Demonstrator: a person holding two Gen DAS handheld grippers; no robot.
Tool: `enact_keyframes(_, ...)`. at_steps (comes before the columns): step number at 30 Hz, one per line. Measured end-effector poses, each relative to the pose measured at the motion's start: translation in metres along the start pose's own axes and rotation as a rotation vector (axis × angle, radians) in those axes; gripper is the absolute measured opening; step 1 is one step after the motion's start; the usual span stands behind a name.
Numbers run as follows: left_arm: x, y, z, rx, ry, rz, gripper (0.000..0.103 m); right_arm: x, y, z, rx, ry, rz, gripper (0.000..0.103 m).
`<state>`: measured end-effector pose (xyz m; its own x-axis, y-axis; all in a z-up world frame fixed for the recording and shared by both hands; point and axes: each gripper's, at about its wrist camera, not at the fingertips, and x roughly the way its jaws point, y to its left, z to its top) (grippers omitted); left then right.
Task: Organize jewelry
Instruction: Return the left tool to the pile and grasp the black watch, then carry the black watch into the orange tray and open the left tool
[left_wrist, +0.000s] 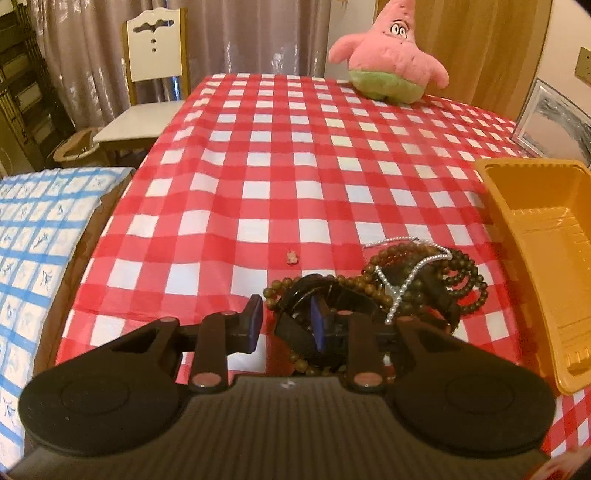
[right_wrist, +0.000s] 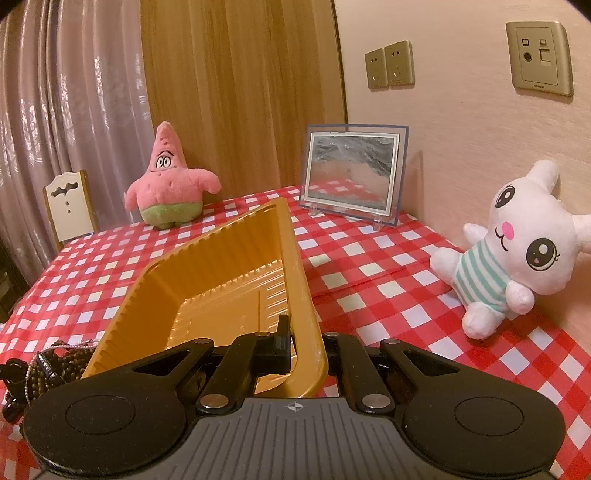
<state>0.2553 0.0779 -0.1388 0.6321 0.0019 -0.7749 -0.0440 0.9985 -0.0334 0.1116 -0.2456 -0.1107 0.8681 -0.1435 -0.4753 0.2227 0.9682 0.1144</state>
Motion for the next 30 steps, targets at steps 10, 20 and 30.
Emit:
enact_keyframes(10, 0.002, 0.005, -0.007, 0.021, 0.010, 0.007, 0.019, -0.002, 0.000, -0.003, 0.004, 0.007, 0.002, 0.006)
enact_keyframes(20, -0.001, 0.004, -0.005, 0.101, -0.016, -0.033, 0.012, -0.002, 0.000, -0.003, 0.010, 0.010, 0.003, 0.006)
enact_keyframes(30, -0.017, 0.003, -0.003, 0.112, -0.053, -0.059, 0.011, -0.003, 0.002, -0.005, 0.011, 0.008, 0.001, 0.006)
